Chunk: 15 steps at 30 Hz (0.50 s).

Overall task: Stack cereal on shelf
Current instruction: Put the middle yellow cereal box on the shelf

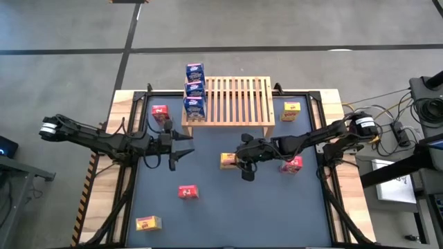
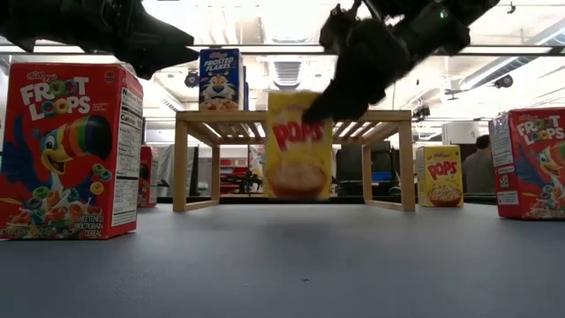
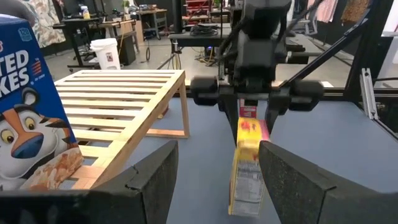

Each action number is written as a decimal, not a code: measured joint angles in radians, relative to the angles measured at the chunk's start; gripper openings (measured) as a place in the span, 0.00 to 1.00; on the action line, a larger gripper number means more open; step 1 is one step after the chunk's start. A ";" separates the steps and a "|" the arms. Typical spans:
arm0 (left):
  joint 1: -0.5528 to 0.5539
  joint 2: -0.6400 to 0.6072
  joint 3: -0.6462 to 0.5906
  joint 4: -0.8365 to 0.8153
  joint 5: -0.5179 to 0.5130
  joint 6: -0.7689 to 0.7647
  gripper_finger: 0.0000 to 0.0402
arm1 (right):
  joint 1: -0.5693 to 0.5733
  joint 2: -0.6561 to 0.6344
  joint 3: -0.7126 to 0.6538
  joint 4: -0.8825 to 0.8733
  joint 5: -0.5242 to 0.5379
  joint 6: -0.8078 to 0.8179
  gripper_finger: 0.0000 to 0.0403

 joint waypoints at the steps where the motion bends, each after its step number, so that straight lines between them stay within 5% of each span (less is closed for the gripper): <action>1: 0.000 0.000 0.000 0.001 0.000 -0.002 0.52 | 0.000 -0.011 0.010 0.000 -0.001 0.000 0.39; 15: 0.000 -0.002 -0.001 0.032 0.000 -0.019 0.52 | -0.051 -0.180 0.276 -0.283 0.001 -0.195 0.39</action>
